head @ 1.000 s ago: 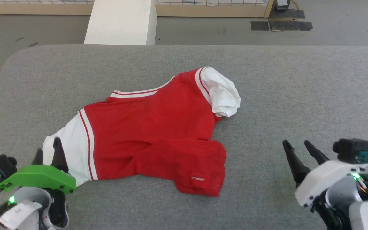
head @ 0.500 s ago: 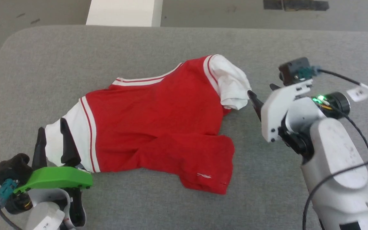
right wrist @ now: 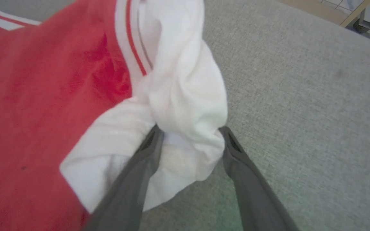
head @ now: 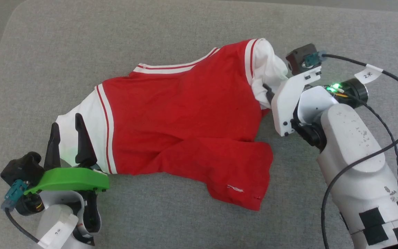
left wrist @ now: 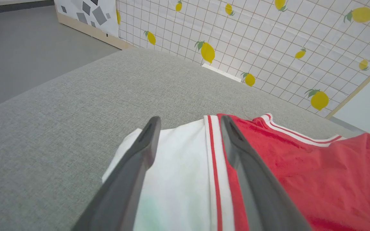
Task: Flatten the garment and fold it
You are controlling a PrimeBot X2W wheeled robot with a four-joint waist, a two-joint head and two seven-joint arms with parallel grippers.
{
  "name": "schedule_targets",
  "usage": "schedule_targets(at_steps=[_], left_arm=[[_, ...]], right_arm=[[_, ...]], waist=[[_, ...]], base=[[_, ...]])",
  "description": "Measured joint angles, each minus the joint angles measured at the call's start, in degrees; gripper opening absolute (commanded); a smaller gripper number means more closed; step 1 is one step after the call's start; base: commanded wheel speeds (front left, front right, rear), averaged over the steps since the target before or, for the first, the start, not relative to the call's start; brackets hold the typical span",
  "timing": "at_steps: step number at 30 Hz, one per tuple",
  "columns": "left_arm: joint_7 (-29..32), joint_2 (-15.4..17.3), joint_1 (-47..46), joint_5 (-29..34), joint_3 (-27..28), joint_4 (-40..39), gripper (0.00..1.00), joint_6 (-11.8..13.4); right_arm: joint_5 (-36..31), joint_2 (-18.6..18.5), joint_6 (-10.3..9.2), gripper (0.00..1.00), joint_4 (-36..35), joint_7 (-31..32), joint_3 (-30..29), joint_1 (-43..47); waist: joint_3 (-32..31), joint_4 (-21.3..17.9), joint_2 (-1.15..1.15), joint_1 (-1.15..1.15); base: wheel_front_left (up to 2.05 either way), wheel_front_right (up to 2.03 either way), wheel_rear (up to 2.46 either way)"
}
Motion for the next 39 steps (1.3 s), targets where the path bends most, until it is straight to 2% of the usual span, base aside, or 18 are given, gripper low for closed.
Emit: schedule_targets(at_steps=[6, 10, 13, 16, 20, 25, 28, 33, 34, 35, 39], left_arm=[[-0.05, -0.01, -0.27, 0.01, -0.29, 0.82, 1.00, 0.00], [0.55, 0.23, -0.27, 0.01, -0.51, 0.92, 1.00, 0.00], [3.72, 1.66, -0.42, 0.03, -0.99, 0.67, 1.00, 0.00], [10.03, 4.28, -2.48, 0.27, -1.64, 0.55, 1.00, 0.05], [24.51, 10.11, -8.66, 1.02, -4.03, 2.29, 1.00, 0.04], [42.54, 16.61, -17.47, 5.39, -8.86, 11.13, 1.00, 0.56], [49.48, 18.07, -19.49, 5.93, -10.29, 16.34, 1.00, 1.23], [54.17, 18.46, -21.48, 4.31, -10.25, 18.62, 1.00, 0.29], [54.79, 18.71, -21.66, 3.81, -10.14, 18.79, 0.44, -0.32], [55.02, 18.76, -21.80, 2.97, -9.51, 18.90, 0.00, -0.56], [53.52, 17.77, -22.37, 0.22, -8.54, 18.86, 0.00, -2.18]], right_arm=[[1.97, 0.08, 0.00, 0.00, -0.21, -3.47, -0.75, -0.41], [2.50, -0.02, 0.00, 0.00, -4.81, -5.32, -3.78, 2.31], [3.46, -0.19, 0.00, 0.00, -10.22, -5.43, -5.31, 6.42], [4.07, -0.47, 0.00, 0.00, -16.27, -4.59, -5.64, 10.67], [4.68, -0.73, 0.00, 0.00, -23.62, -1.92, -4.28, 15.43], [5.33, -0.73, 0.00, 0.00, -30.29, 1.30, -1.61, 18.01], [5.36, -0.71, 0.00, 0.00, -32.72, 2.15, -0.53, 18.19], [5.33, -0.69, 0.00, 0.00, -35.26, 2.30, -0.29, 18.46], [5.33, -0.68, 0.00, 0.00, -35.67, 2.30, -0.41, 18.50], [5.28, -0.67, 0.00, 0.00, -36.05, 2.30, -0.62, 18.55], [5.02, -0.68, 0.00, 0.00, -36.60, 2.30, -1.44, 18.76]], waist=[[-0.32, -0.07, 0.00, 0.00], [-1.54, -0.68, 0.00, 0.00], [-2.30, -1.38, 0.00, 0.00], [-2.76, -2.12, 0.00, 0.00], [-2.51, -2.87, 0.00, 0.00], [-0.97, -3.29, 0.00, 0.01], [-0.11, -4.07, 0.00, 0.00], [1.40, -5.46, 0.00, 0.00], [1.74, -5.69, 0.00, 0.00], [2.09, -5.87, 0.00, 0.00], [2.99, -6.02, 0.00, 0.00]], base=[[0.00, 0.00, 0.00], [0.00, 0.00, 0.00], [0.00, 0.00, 0.00], [0.00, 0.00, 0.00], [0.00, 0.00, 0.00], [0.00, 0.00, 0.00], [0.00, 0.00, 0.00], [0.00, 0.00, 0.00], [0.00, 0.00, 0.00], [0.00, 0.00, 0.00], [0.00, 0.00, 0.00]])
